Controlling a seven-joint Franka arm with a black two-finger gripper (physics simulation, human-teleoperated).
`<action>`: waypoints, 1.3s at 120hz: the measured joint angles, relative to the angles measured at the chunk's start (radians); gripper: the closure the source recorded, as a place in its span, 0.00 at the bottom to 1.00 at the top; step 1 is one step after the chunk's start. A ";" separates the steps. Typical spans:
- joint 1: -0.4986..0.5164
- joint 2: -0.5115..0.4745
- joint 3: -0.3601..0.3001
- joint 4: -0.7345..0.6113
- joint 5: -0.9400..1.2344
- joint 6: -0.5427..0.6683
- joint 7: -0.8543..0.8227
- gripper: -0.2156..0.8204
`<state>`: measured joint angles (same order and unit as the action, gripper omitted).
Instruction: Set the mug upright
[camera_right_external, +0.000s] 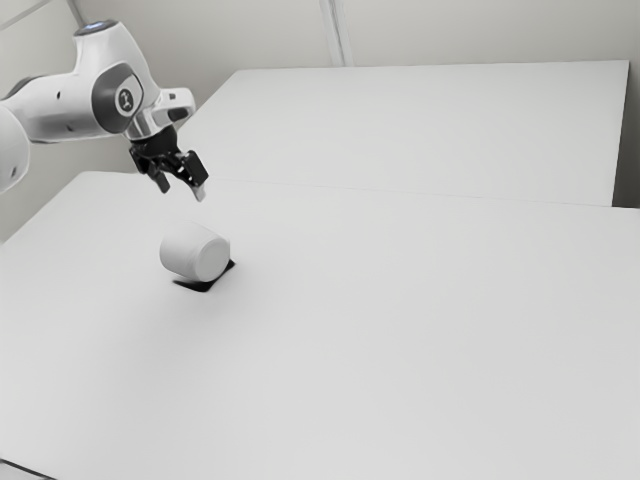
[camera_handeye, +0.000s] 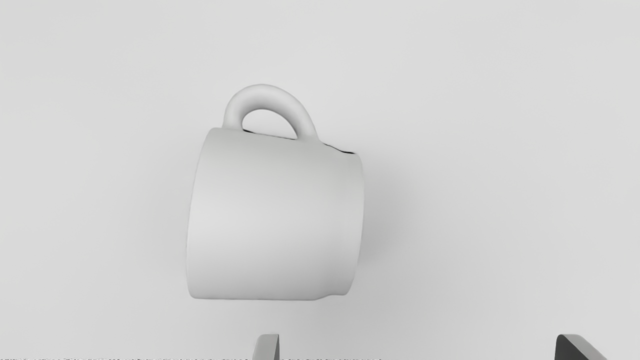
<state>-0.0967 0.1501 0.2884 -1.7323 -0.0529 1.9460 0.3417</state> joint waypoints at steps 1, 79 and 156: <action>0.000 0.000 0.001 0.000 -0.001 0.000 0.000 0.21; 0.327 0.325 -0.054 0.269 -0.366 -0.112 0.342 0.21; 0.488 0.640 -0.054 0.593 -0.593 -0.566 0.642 0.21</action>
<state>0.3913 0.7905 0.2348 -1.1388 -0.6455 1.3795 0.9835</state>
